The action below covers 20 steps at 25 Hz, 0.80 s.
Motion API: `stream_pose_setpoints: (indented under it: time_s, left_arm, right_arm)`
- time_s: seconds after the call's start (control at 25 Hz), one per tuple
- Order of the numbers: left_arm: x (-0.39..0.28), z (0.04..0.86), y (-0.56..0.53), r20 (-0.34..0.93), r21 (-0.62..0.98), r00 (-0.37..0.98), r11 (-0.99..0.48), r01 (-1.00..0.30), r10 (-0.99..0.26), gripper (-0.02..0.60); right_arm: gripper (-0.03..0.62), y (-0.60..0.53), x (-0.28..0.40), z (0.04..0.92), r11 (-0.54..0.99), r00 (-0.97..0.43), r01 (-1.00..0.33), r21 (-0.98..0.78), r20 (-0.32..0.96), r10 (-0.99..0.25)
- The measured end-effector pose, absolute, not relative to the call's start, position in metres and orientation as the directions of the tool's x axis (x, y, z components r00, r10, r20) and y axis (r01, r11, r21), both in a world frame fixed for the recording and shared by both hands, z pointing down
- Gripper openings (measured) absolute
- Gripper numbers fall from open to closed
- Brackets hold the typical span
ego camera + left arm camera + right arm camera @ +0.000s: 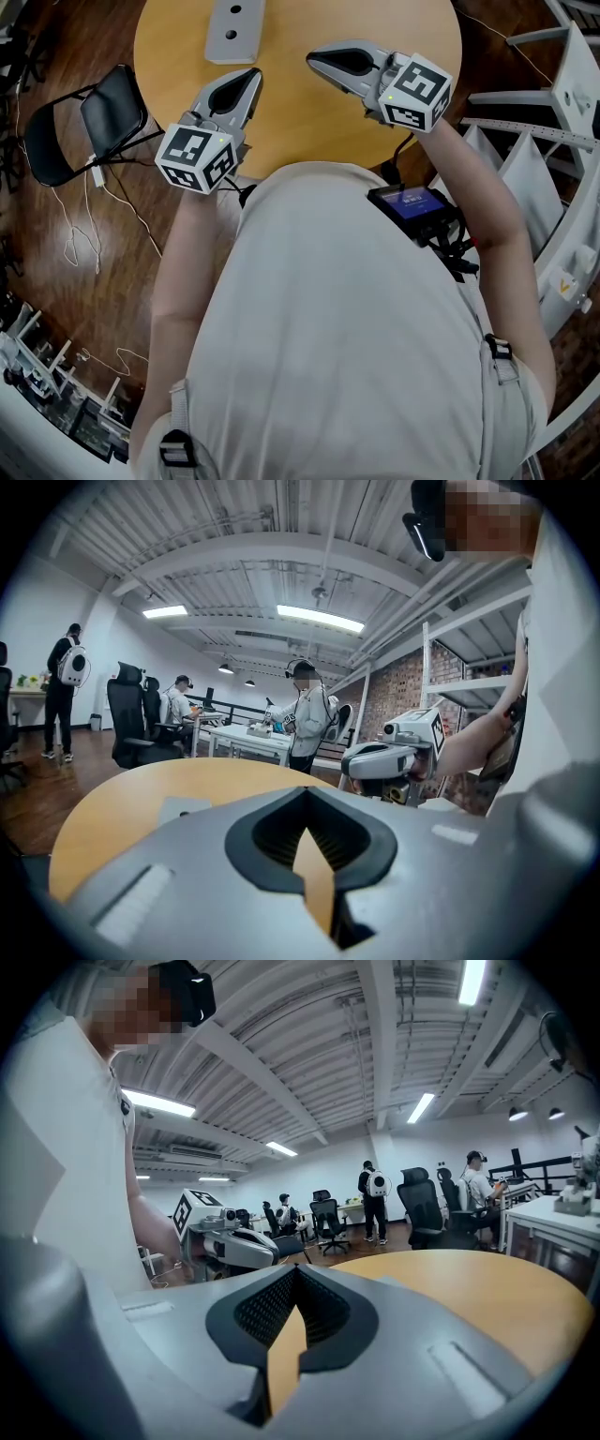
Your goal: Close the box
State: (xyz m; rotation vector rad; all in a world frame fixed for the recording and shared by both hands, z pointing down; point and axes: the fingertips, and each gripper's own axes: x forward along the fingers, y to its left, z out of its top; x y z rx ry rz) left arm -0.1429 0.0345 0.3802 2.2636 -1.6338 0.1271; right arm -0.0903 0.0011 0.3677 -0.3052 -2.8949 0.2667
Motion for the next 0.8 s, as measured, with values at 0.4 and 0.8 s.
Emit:
stream_pose_setpoints:
  time_s: [0.4, 0.8]
  left_arm:
    - [-0.1439, 0.3837, 0.0349, 0.273, 0.229, 0.339, -0.282, -0.932, -0.9, 0.0]
    - [-0.1419, 0.3863, 0.0355, 0.281, 0.23, 0.343, -0.285, -0.931, -0.896, 0.0]
  right_arm:
    - [-0.003, -0.0016, -0.0884, 0.3733, 0.961, -0.956, 0.164, -0.221, 0.204, 0.211]
    - [-0.003, -0.0019, -0.0875, 0.3727, 0.963, -0.958, 0.16, -0.216, 0.201, 0.204]
